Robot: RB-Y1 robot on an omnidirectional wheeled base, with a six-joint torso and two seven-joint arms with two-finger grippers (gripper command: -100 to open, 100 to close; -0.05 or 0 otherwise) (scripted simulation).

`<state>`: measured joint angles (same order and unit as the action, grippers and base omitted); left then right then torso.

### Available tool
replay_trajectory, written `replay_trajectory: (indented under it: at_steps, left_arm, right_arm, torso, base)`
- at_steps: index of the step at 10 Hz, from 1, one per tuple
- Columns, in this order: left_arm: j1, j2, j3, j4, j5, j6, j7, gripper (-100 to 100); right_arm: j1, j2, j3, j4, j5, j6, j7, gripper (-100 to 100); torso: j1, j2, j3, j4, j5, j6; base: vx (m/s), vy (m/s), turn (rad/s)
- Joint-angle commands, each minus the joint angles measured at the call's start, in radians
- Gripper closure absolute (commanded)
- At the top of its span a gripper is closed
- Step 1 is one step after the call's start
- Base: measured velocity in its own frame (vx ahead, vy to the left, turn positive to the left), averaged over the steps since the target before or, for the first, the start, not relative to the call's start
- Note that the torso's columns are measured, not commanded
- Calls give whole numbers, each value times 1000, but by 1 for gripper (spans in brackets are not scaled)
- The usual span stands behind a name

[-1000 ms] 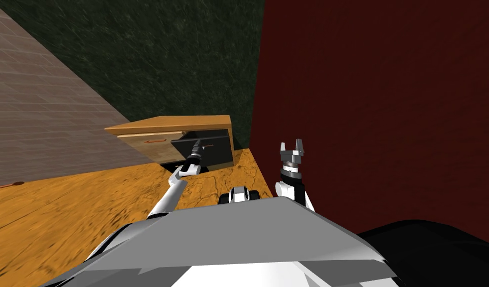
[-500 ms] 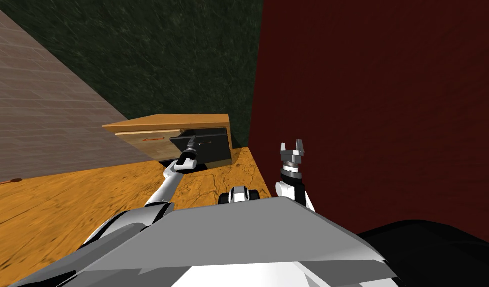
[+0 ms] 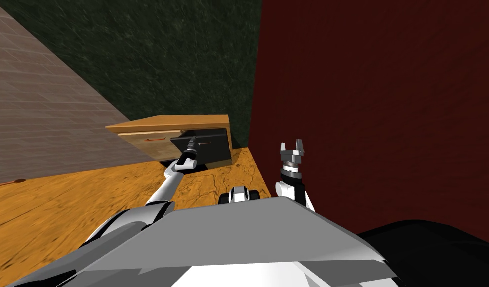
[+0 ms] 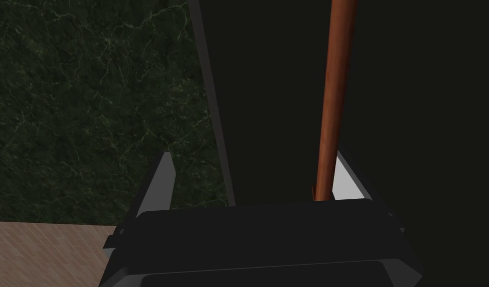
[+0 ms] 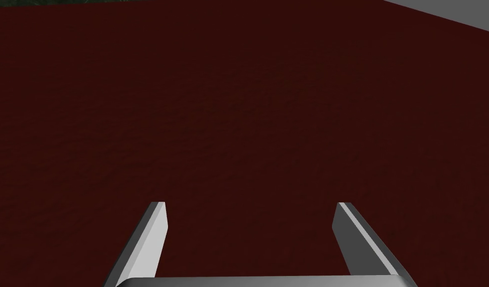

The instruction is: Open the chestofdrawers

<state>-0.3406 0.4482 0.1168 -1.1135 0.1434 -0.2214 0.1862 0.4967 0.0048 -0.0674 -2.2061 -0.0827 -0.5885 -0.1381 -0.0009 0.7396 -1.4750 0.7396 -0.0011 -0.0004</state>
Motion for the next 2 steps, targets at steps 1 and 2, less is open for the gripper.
replay_trajectory:
  at_steps: [1, 2]
  left_arm:
    - [1, 0, 0, 1, 0, 0, 0, 0]
    - [1, -1, 0, 1, 0, 1, 0, 0]
  right_arm:
    - [0, 0, 0, 0, 0, 0, 0, 0]
    - [0, 0, 0, 0, 0, 0, 0, 0]
  torso:
    - [0, 0, 0, 0, 0, 0]
    - [0, -1, 0, -1, 0, 0]
  base:
    - [0, 0, 0]
    - [0, 0, 0]
